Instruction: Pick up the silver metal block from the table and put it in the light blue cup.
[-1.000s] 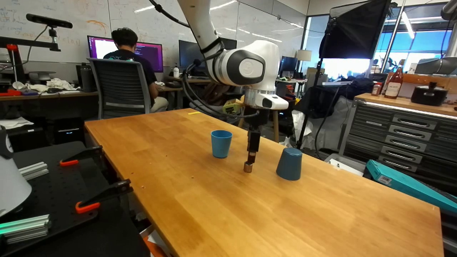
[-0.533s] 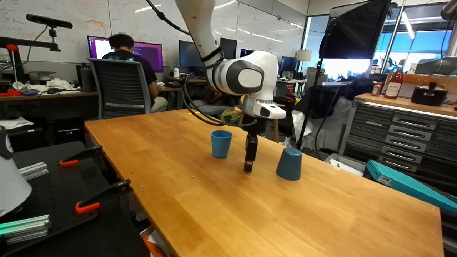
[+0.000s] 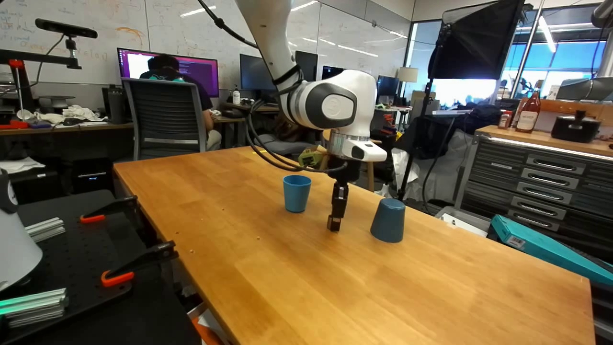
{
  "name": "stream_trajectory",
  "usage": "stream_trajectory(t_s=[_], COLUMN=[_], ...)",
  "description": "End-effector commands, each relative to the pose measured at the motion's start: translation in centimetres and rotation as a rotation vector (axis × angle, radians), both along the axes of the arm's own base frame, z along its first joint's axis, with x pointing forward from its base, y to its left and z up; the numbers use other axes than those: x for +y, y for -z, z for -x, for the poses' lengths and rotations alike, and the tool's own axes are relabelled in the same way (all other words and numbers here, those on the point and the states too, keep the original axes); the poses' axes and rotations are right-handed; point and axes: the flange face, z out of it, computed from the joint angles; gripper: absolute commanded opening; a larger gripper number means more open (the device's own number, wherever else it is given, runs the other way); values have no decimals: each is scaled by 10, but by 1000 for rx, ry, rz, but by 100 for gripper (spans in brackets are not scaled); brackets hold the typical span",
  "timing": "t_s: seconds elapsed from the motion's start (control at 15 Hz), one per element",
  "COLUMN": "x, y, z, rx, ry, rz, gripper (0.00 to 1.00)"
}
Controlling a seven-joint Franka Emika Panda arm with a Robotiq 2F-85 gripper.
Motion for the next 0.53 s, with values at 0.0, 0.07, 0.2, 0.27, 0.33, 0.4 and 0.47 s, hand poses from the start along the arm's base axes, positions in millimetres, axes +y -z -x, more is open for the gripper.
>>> stream_trajectory(t_s=[0.0,0.07,0.2,0.27,0.33,0.4,0.47], x=[-2,1,10,14,18,21,24], y=[-4,-14,-47,-66,-85,-102,-118], z=[-3,-3,2,3,3,2,2], rx=[21,22,2,-16,-36,-55,-66], ry=[6,-4,-43,-64,-86,-102,-116], rz=[-37,-55,-87,-91,-99,-102,-110], gripper=[18,18,17,17,17,17,17])
